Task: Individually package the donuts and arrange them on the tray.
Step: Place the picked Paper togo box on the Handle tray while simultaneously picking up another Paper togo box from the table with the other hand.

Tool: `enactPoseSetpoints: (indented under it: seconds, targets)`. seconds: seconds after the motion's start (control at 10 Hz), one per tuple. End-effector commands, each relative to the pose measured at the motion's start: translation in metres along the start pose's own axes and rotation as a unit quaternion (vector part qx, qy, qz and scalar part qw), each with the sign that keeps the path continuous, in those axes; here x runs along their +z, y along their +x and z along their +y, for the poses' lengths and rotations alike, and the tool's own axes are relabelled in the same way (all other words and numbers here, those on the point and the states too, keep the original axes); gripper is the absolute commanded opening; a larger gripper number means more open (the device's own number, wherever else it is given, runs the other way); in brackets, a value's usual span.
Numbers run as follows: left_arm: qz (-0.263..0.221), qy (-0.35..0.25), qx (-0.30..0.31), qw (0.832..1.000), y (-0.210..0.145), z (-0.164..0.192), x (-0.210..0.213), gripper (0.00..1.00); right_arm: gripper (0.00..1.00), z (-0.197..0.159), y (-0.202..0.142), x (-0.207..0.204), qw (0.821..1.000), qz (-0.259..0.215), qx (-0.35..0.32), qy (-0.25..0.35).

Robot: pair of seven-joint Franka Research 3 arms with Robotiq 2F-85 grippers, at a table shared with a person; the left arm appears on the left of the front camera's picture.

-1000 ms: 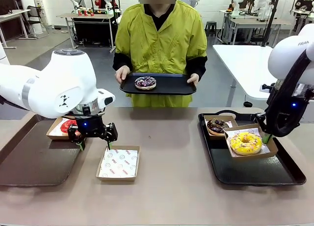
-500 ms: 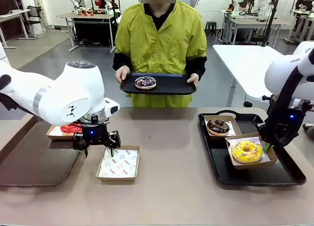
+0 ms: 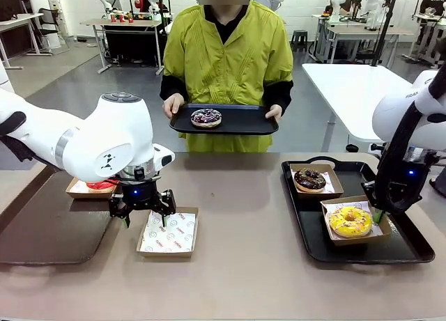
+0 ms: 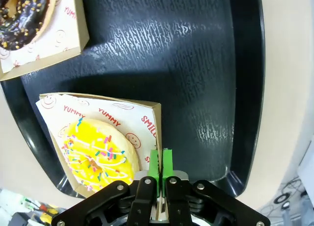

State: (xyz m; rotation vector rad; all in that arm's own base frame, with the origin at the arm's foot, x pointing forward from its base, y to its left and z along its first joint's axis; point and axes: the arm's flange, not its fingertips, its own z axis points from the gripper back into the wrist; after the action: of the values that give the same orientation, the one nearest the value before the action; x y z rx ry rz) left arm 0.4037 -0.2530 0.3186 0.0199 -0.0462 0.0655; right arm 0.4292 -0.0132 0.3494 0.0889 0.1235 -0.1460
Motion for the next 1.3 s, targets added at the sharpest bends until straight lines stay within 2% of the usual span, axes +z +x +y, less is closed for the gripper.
enactPoseSetpoints:
  seconds: [0.0,0.1,0.2,0.3,0.4,0.5,0.6,0.7,1.2]
  targets:
    - [0.011,-0.023,-0.018,1.0,0.002,-0.001,0.0,0.4,0.62,-0.005,0.01,0.001,1.0,0.005,-0.005,0.003]
    - [0.017,-0.029,-0.024,0.999,0.001,0.0,0.002,0.4,0.65,-0.006,0.011,0.001,1.0,0.006,-0.007,0.005]
    - [0.018,-0.034,-0.025,0.999,0.001,0.001,0.004,0.0,1.0,-0.006,0.011,0.002,1.0,0.007,-0.009,0.004]
    - [0.018,-0.038,-0.026,0.999,0.0,0.002,0.006,0.36,1.0,-0.005,0.011,0.003,1.0,0.006,-0.01,0.005]
    - [0.017,-0.042,-0.026,0.999,-0.001,0.004,0.008,0.0,1.0,-0.006,0.011,0.004,1.0,0.006,-0.012,0.005]
    - [0.015,-0.044,-0.025,0.999,-0.001,0.006,0.011,0.0,0.84,-0.006,0.011,0.004,1.0,0.007,-0.015,0.004]
    - [0.015,-0.044,-0.025,0.999,-0.002,0.007,0.013,0.0,0.95,-0.006,0.011,0.005,1.0,0.006,-0.017,0.004]
    - [0.016,-0.043,-0.024,0.999,-0.002,0.007,0.013,0.0,1.0,-0.006,0.011,0.005,1.0,0.007,-0.017,0.005]
    - [0.021,-0.042,-0.023,0.999,-0.001,0.008,0.016,0.0,1.0,-0.008,0.003,0.015,1.0,0.001,-0.015,0.009]
